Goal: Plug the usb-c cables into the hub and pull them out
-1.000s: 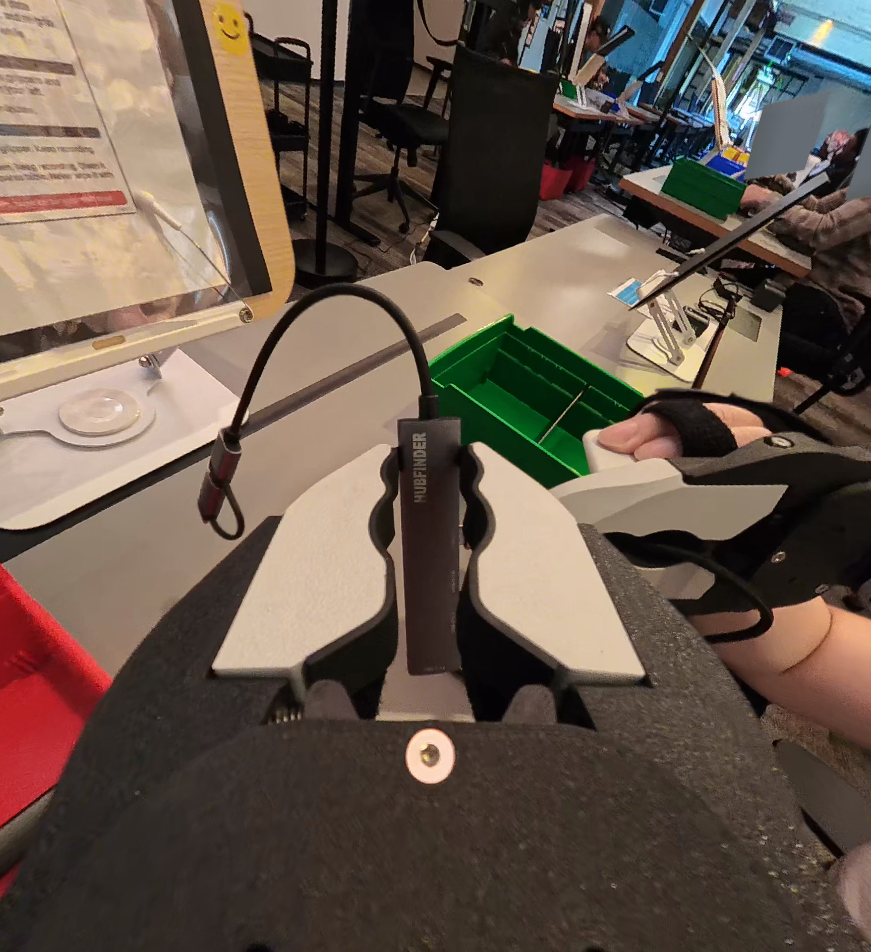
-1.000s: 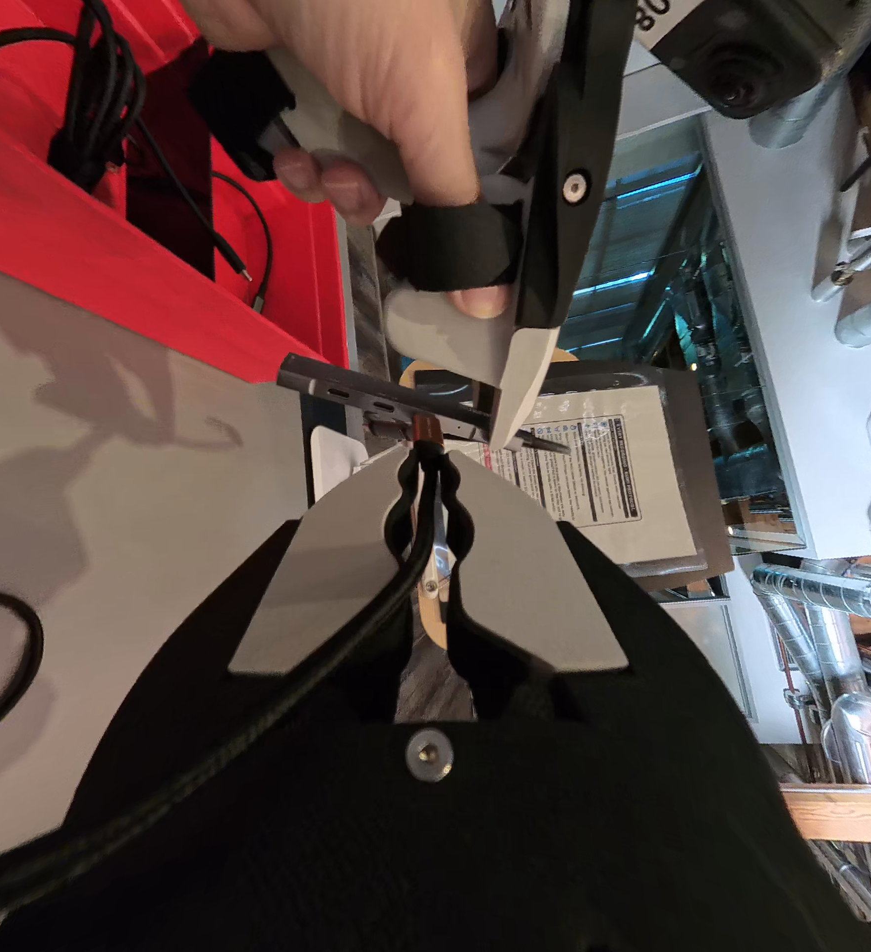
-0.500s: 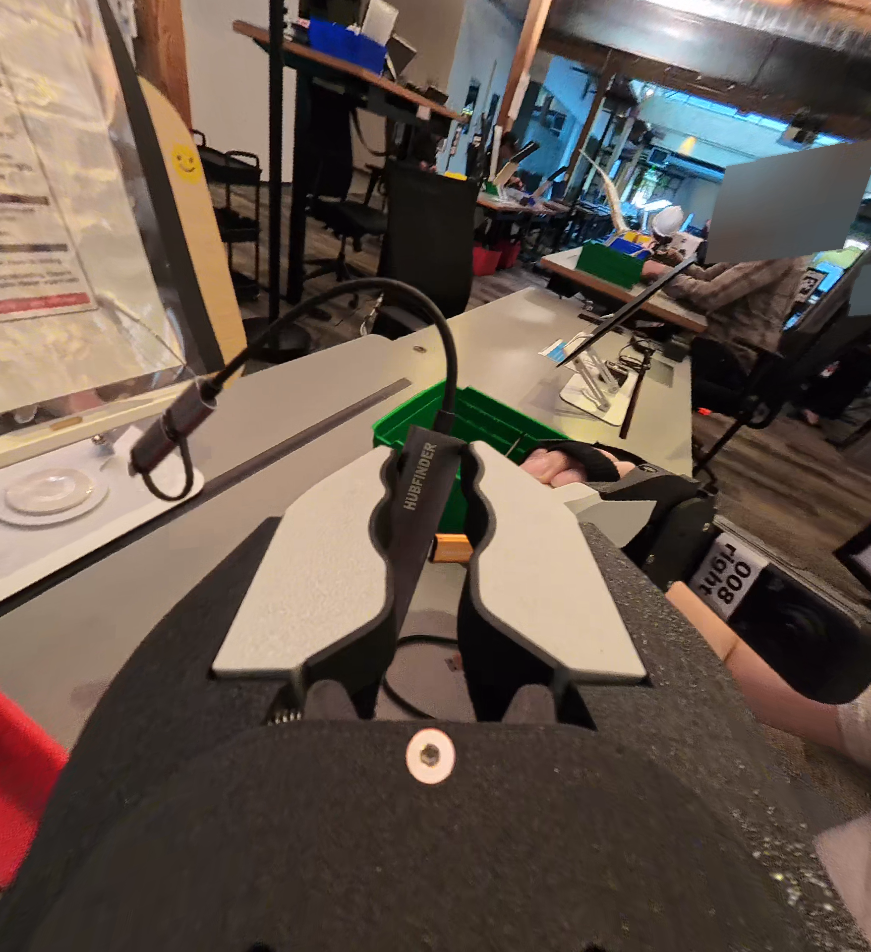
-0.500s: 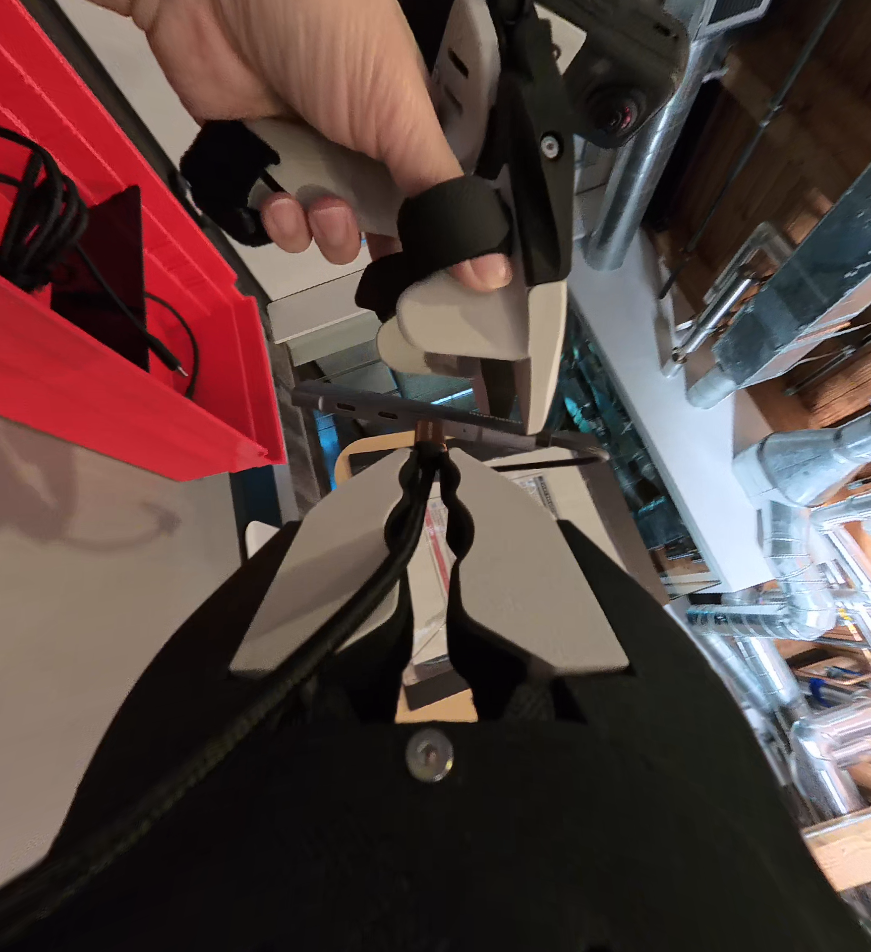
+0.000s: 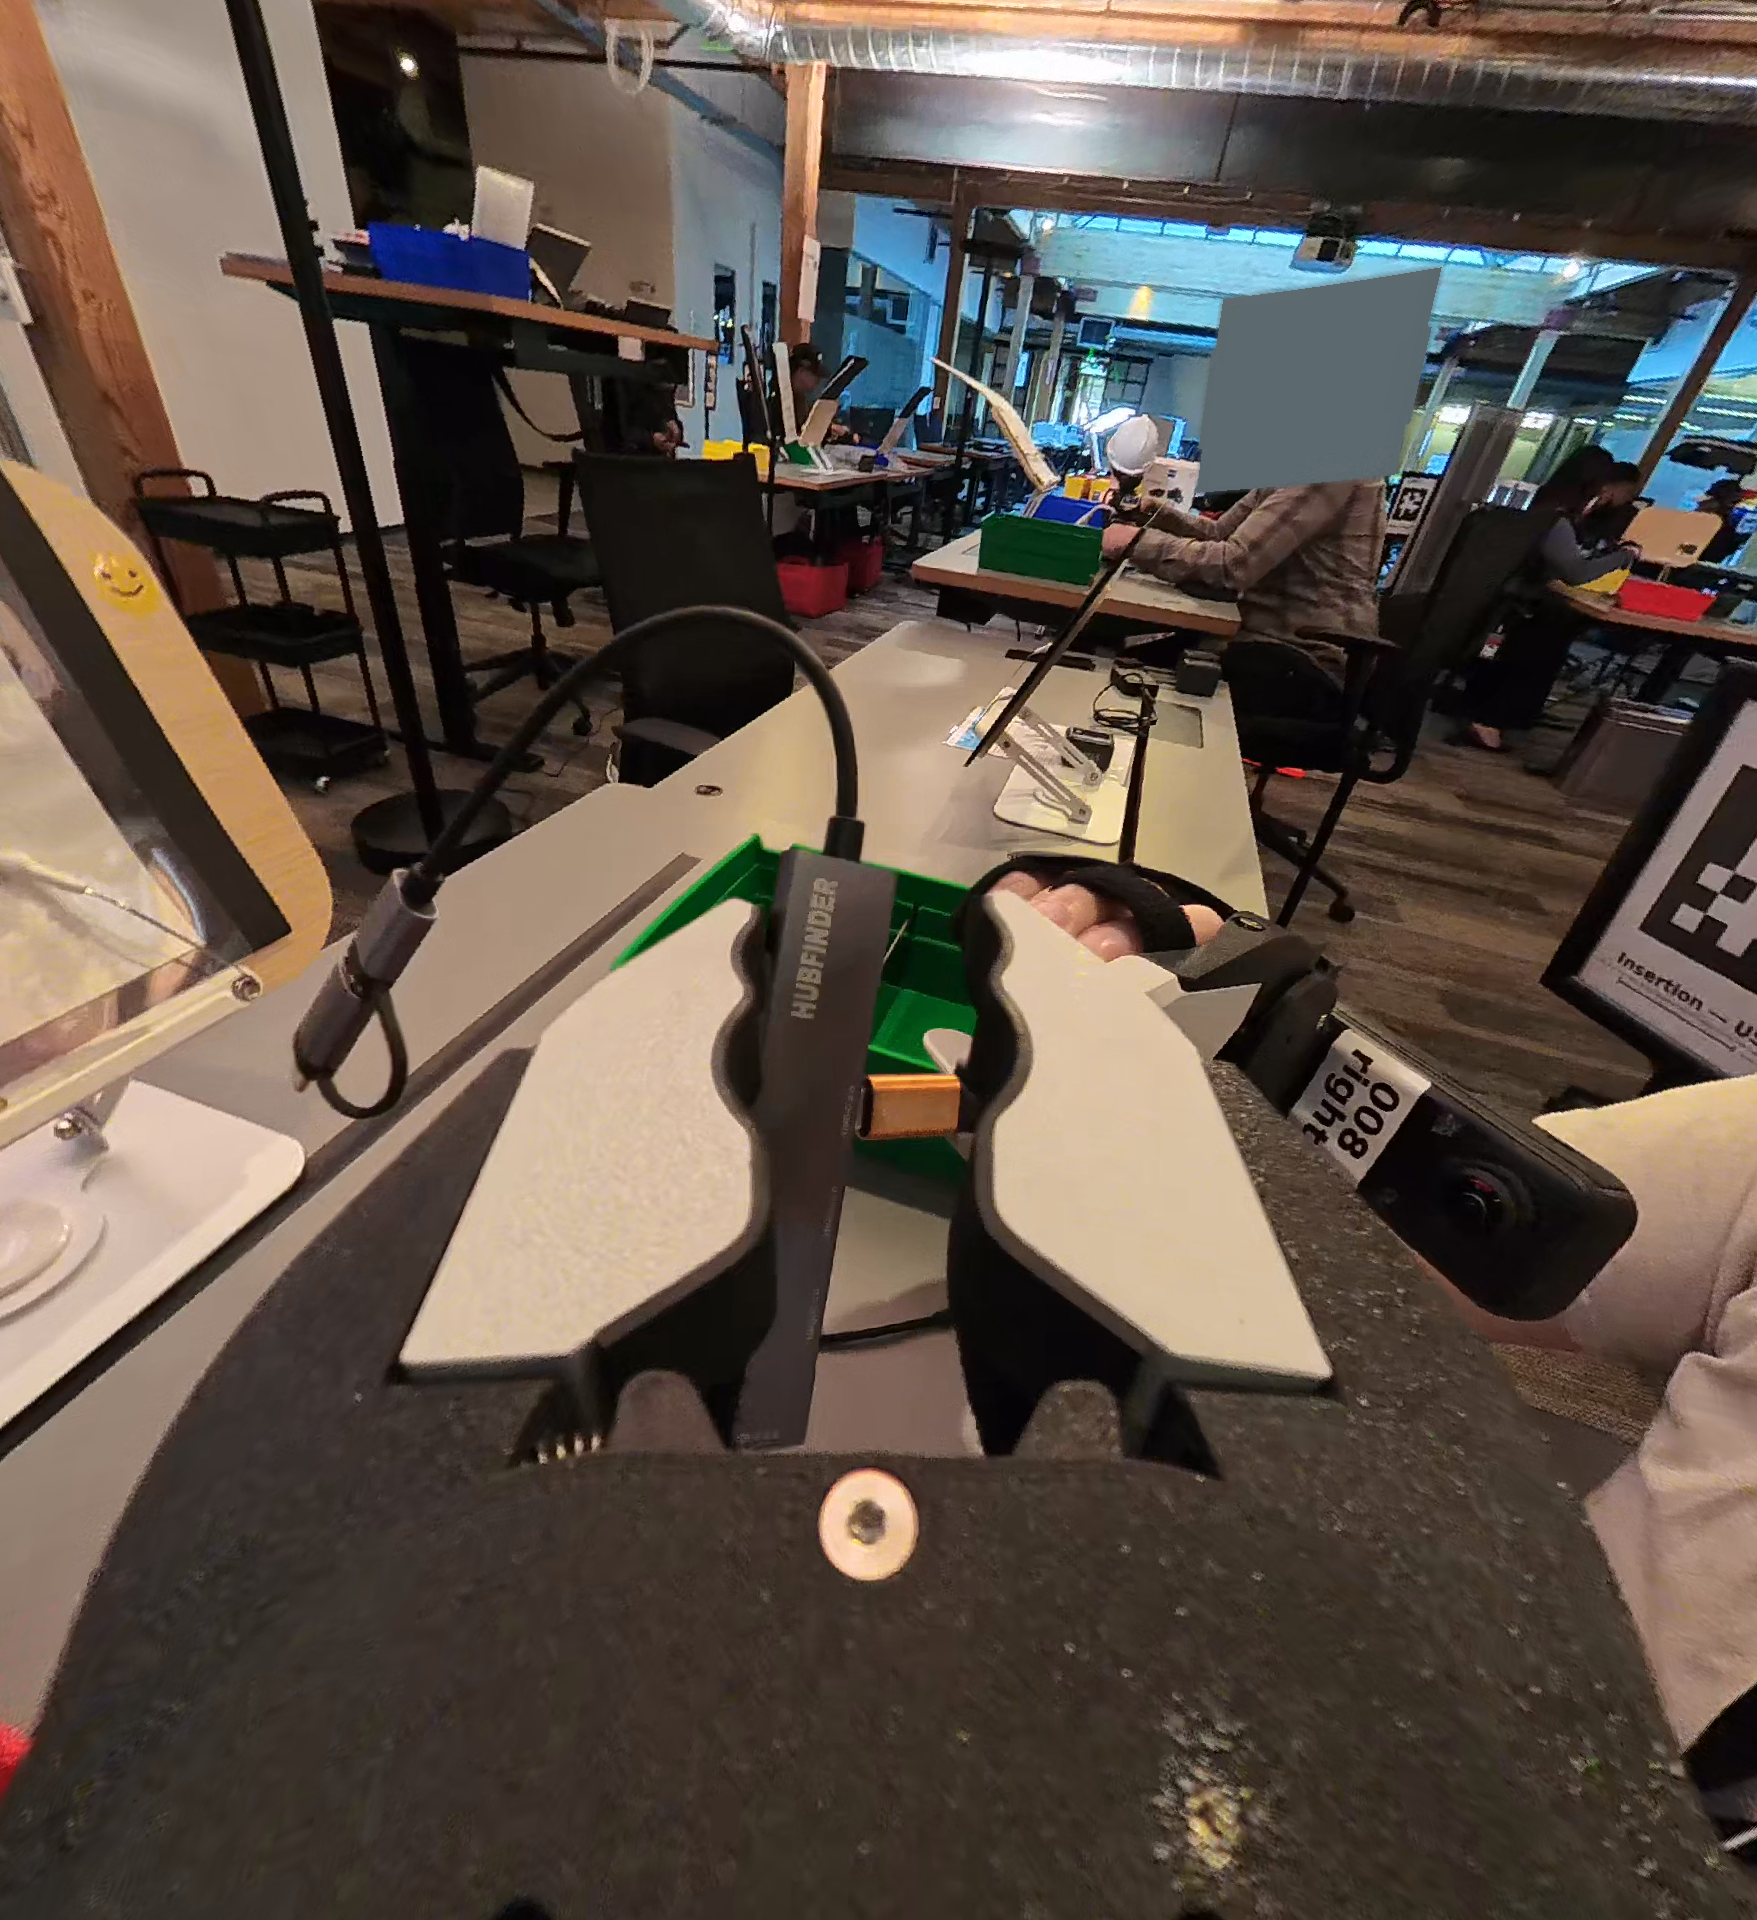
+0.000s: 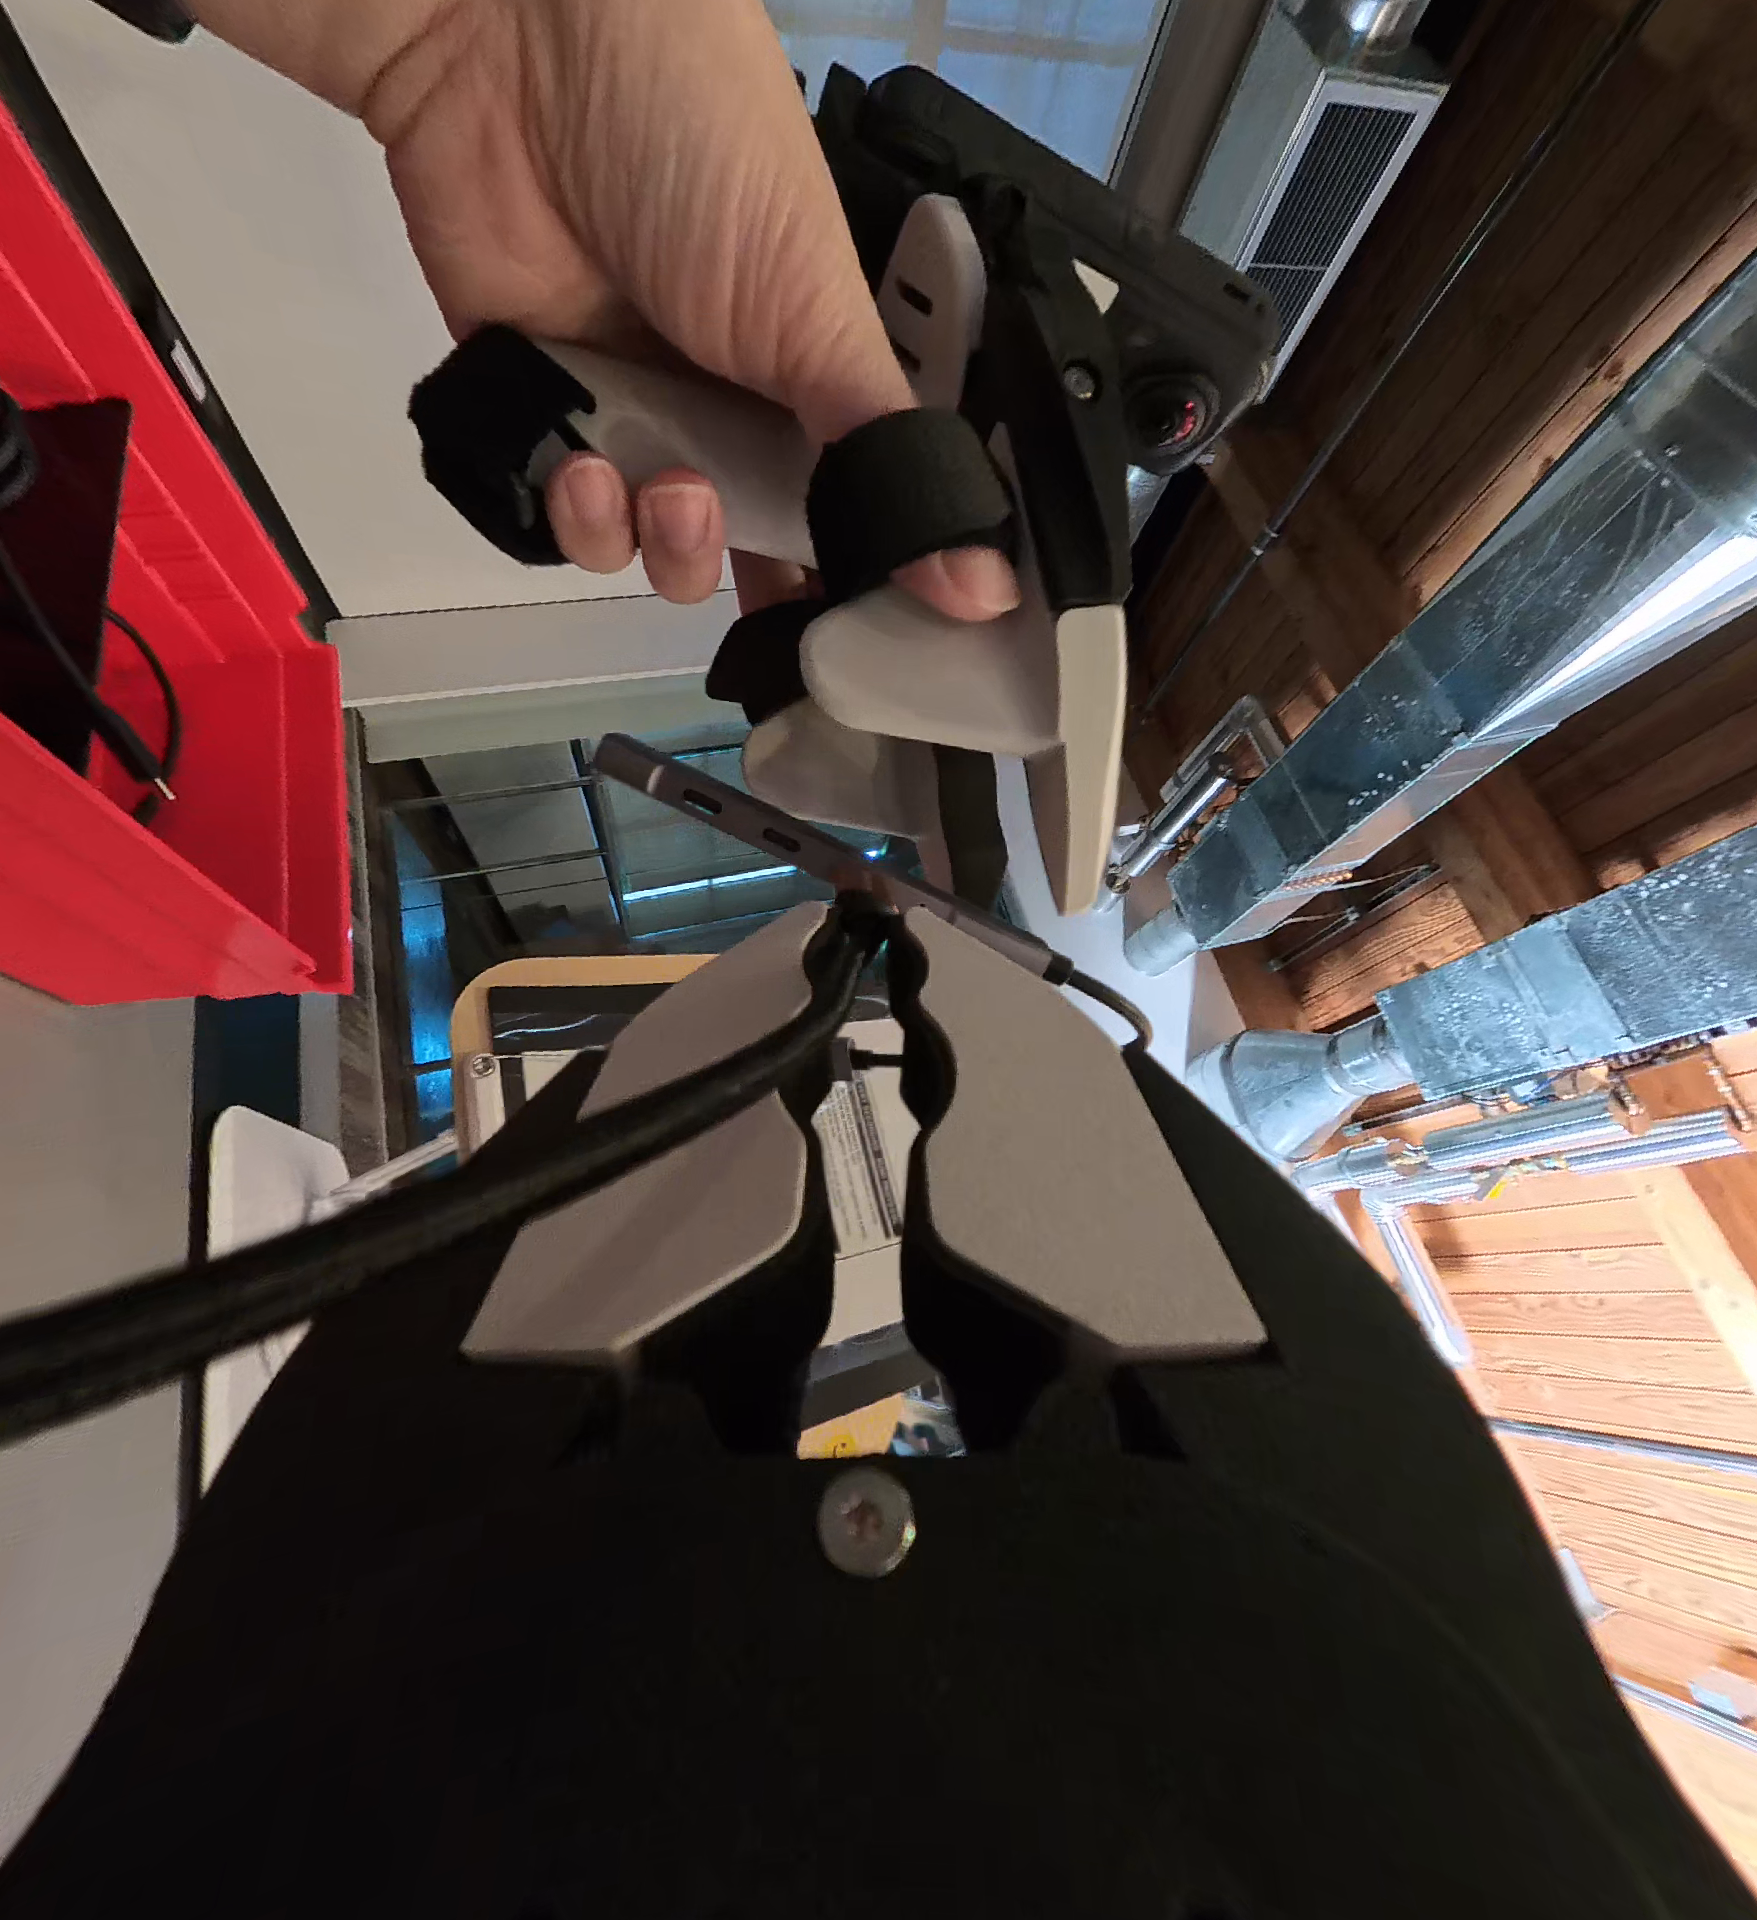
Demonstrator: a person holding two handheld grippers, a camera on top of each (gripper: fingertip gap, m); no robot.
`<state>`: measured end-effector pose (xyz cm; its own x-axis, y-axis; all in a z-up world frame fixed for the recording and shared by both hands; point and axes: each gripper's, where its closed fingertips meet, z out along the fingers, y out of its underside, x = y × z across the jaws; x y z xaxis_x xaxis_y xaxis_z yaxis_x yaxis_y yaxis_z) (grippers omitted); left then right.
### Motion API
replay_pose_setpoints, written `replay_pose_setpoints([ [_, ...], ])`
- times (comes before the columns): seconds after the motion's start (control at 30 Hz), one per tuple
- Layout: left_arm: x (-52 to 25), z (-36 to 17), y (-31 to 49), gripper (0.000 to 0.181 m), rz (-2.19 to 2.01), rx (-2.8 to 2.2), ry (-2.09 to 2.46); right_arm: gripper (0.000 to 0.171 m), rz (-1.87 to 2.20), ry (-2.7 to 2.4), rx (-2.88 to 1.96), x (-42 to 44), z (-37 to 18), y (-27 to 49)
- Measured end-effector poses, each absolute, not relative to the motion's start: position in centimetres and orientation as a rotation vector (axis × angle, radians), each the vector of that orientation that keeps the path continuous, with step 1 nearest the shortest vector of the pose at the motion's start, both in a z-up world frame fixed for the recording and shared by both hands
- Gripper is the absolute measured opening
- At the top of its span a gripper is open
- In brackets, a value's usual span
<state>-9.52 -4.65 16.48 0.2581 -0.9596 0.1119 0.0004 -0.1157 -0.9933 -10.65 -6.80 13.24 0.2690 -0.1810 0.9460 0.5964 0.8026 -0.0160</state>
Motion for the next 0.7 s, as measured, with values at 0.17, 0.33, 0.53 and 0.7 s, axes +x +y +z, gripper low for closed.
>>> replay_pose_setpoints([
  [0.17,-9.6,17.4,-5.6,0.037,-1.059,-1.363,0.976,0.008,-0.580,-1.166,-0.369,-10.5,14.1,-7.7],
  [0.33,-9.5,18.0,-6.4,0.036,-1.069,-1.332,0.982,0.008,-0.565,-1.149,-0.352,-10.4,14.6,-8.5],
  [0.53,-9.4,18.8,-7.5,0.037,-1.084,-1.281,0.985,0.008,-0.580,-1.107,-0.305,-10.3,15.3,-9.3],
  [0.7,-9.3,19.4,-8.8,0.036,-1.065,-1.244,1.013,0.008,-0.622,-1.038,-0.231,-10.0,16.1,-10.4],
])
